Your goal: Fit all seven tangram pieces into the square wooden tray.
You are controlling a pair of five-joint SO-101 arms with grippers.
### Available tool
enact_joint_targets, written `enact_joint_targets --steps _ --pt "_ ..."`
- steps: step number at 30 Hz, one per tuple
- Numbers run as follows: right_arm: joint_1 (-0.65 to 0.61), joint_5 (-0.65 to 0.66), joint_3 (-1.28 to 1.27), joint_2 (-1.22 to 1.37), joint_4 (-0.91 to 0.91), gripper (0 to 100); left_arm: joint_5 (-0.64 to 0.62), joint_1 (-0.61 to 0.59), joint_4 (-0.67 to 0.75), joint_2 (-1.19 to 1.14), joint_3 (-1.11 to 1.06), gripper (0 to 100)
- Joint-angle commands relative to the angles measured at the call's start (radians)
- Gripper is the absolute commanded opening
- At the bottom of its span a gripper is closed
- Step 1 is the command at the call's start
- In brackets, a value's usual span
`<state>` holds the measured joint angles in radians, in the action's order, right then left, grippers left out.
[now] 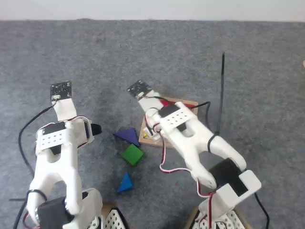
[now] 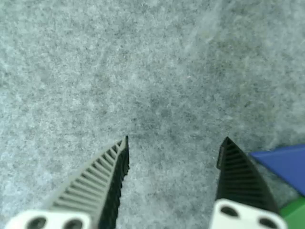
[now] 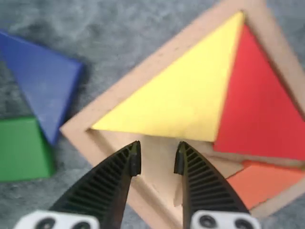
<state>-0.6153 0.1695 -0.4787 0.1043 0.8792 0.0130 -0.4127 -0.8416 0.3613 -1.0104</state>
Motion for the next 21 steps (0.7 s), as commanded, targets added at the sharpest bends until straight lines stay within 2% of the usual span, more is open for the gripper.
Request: enact_joint_targets --steps 1,5,13,21 --pt "0.053 0.005 0.048 -0.054 -0.008 13.3 0.005 0.005 0.017 0.038 0.004 29" --pt "0.081 0.064 0.052 -0.051 -0.008 13.3 0.005 0.005 0.017 0.038 0.004 29" --pt "0.082 0.081 0.049 -0.104 -0.005 13.3 0.005 0.005 0.017 0.038 0.004 29" --pt "0.021 0.083 0.069 -0.38 0.202 13.3 0.005 0.005 0.017 0.038 0.004 29"
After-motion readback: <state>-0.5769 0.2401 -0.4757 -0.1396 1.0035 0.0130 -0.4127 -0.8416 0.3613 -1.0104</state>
